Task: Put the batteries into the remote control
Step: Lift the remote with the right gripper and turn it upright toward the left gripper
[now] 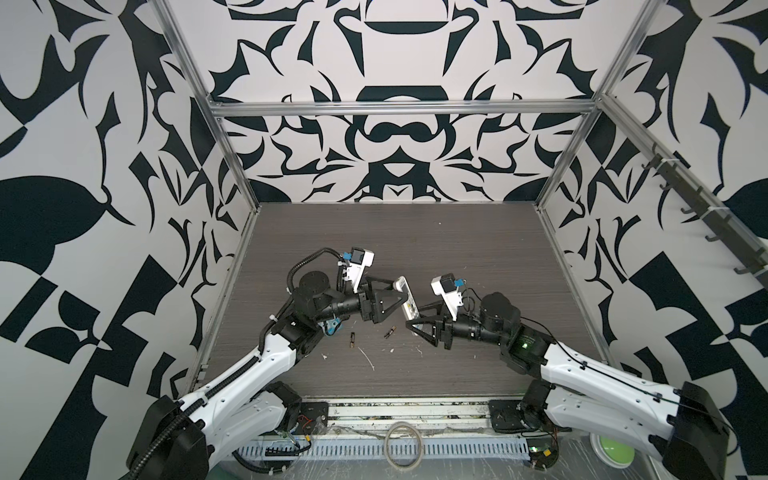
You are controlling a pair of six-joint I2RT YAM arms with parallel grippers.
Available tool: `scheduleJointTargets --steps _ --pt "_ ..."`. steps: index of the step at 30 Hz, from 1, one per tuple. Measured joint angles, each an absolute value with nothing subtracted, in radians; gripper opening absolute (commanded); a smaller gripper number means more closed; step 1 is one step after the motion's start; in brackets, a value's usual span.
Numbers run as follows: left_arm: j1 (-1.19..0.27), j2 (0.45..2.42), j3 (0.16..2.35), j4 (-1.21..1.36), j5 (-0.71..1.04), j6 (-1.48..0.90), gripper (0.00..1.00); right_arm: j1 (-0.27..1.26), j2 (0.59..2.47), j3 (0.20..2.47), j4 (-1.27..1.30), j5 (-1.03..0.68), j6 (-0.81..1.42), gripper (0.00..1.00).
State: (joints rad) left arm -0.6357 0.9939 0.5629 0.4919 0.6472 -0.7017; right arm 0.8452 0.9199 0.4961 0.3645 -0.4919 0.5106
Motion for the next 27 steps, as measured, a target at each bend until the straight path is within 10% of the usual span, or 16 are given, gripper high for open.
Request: scheduleJointTargets --steps 27 --pt "-0.72 0.996 0.57 0.557 0.637 -0.688 0.86 0.78 1.003 0.451 0.705 -0.727 0.669 0.32"
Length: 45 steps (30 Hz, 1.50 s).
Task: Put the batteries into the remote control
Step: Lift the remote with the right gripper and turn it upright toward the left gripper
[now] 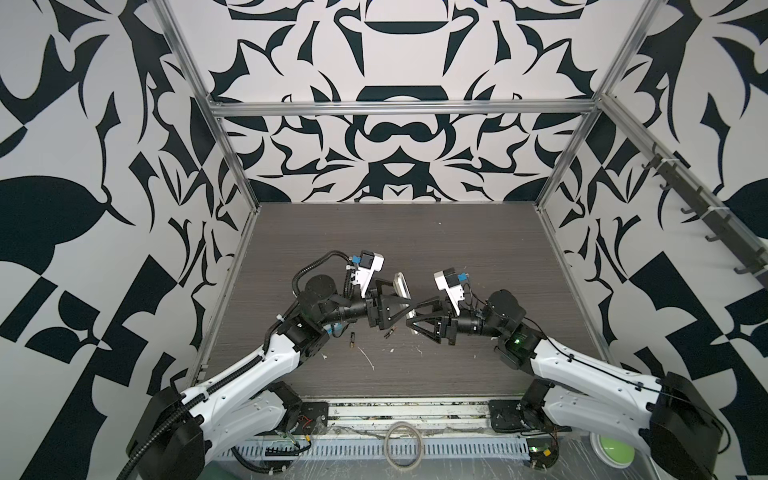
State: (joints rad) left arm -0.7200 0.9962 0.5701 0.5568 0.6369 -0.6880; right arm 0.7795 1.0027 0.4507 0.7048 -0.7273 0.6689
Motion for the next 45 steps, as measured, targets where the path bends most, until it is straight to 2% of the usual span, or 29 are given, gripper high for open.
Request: scheduleJointTargets --steps 5,12,17,23,27,29,33,35,39,45 --pt "-0.72 0.974 0.57 0.556 0.643 -0.682 0.77 0.779 1.003 0.45 0.733 -0.756 0.683 0.32" --pt "-0.72 0.947 0.57 0.557 0.645 -0.672 0.75 0.779 1.003 0.45 0.747 -0.794 0.689 0.32" --pt "-0.72 0.946 0.574 0.556 0.649 -0.665 0.67 0.778 1.012 0.45 0.756 -0.82 0.698 0.33" --pt "-0.727 0.944 0.587 0.553 0.664 -0.679 0.43 0.772 1.016 0.45 0.769 -0.843 0.69 0.34" --pt "-0.727 0.947 0.595 0.554 0.671 -0.681 0.28 0.772 1.016 0.451 0.78 -0.845 0.686 0.5" --pt "-0.727 0.95 0.595 0.554 0.671 -0.682 0.21 0.772 1.016 0.451 0.772 -0.842 0.685 0.62" --pt "-0.727 0.964 0.595 0.55 0.643 -0.677 0.19 0.773 0.998 0.455 0.686 -0.814 0.666 0.82" --pt "-0.727 0.97 0.595 0.545 0.62 -0.677 0.18 0.774 0.975 0.459 0.62 -0.788 0.636 0.89" --pt "-0.727 0.97 0.595 0.516 0.558 -0.679 0.12 0.774 0.94 0.476 0.505 -0.745 0.574 0.92" --pt "-0.727 1.003 0.646 0.363 0.451 -0.691 0.11 0.774 0.93 0.531 0.339 -0.669 0.485 0.92"
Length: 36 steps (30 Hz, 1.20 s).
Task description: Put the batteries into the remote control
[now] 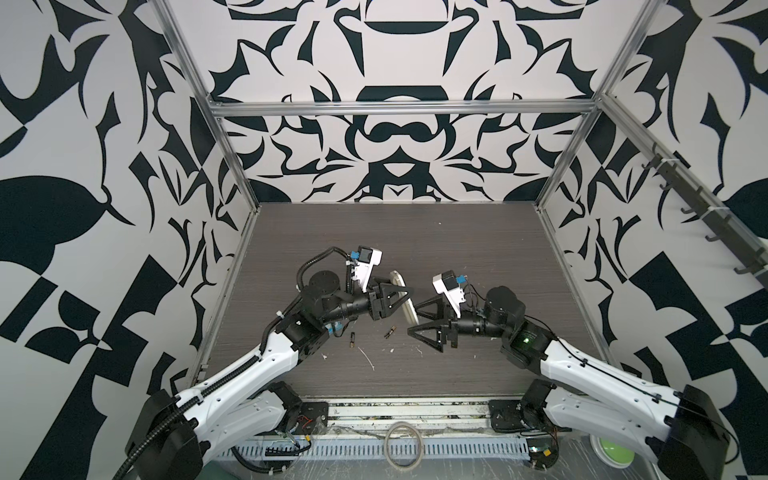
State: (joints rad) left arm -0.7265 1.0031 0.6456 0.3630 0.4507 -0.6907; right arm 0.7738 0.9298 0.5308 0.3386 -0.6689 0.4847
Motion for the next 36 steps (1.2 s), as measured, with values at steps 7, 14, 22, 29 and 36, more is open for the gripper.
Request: scheduleJointTargets --steps 7,14,22,29,36 --pt "-0.727 1.031 0.673 0.249 0.356 -0.739 0.13 0.774 0.92 0.578 0.171 -0.554 0.392 0.88" --pt "-0.726 1.066 0.683 0.144 0.28 -0.789 0.13 0.789 0.958 0.657 0.03 -0.43 0.316 0.86" --pt "-0.726 1.068 0.684 0.07 0.156 -0.861 0.14 0.844 1.03 0.702 -0.029 -0.316 0.278 0.84" --pt "-0.726 1.068 0.684 0.059 0.092 -0.913 0.14 0.905 1.109 0.735 -0.028 -0.251 0.24 0.8" --pt "-0.726 1.073 0.684 0.055 0.059 -0.944 0.14 0.922 1.19 0.756 -0.019 -0.205 0.215 0.75"
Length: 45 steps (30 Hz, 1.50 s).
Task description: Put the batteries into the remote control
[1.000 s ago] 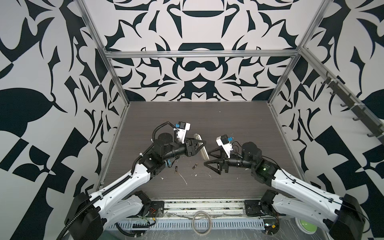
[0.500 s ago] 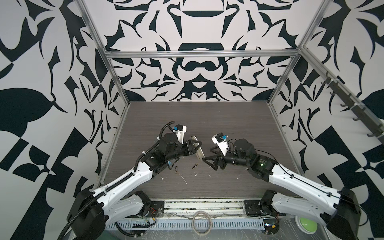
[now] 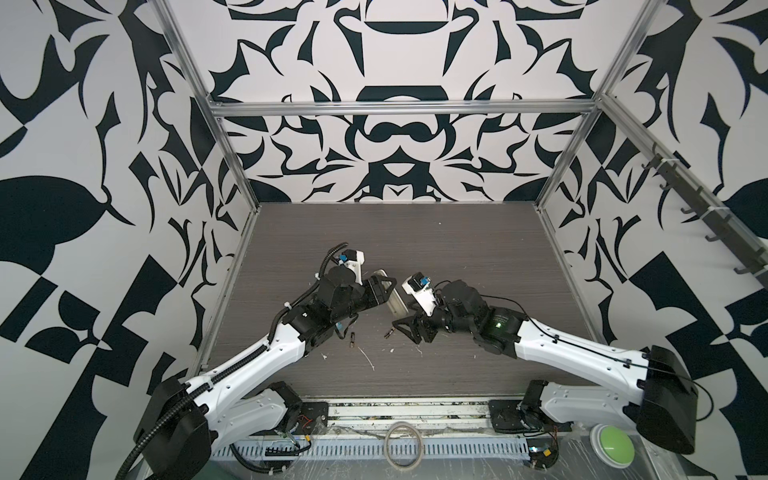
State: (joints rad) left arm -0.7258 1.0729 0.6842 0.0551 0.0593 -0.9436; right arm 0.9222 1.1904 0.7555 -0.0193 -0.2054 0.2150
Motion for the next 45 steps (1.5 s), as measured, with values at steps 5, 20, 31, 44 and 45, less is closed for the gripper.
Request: scheduleJointTargets --steps 5,20,31,44,45 --pt "-0.726 1.084 0.684 0.055 0.048 -0.952 0.14 0.923 1.231 0.77 -0.011 -0.188 0.202 0.7" --pt "-0.726 1.106 0.684 0.055 0.037 -0.968 0.14 0.925 1.342 0.829 0.036 -0.17 0.195 0.46" --pt "-0.726 1.097 0.671 0.07 0.033 -0.969 0.15 0.923 1.363 0.831 0.055 -0.169 0.231 0.13" --pt "-0.724 1.089 0.654 0.098 0.035 -0.965 0.65 0.923 1.364 0.818 0.088 -0.174 0.235 0.0" --pt "-0.724 1.084 0.648 0.104 0.038 -0.963 0.67 0.923 1.362 0.813 0.095 -0.175 0.235 0.0"
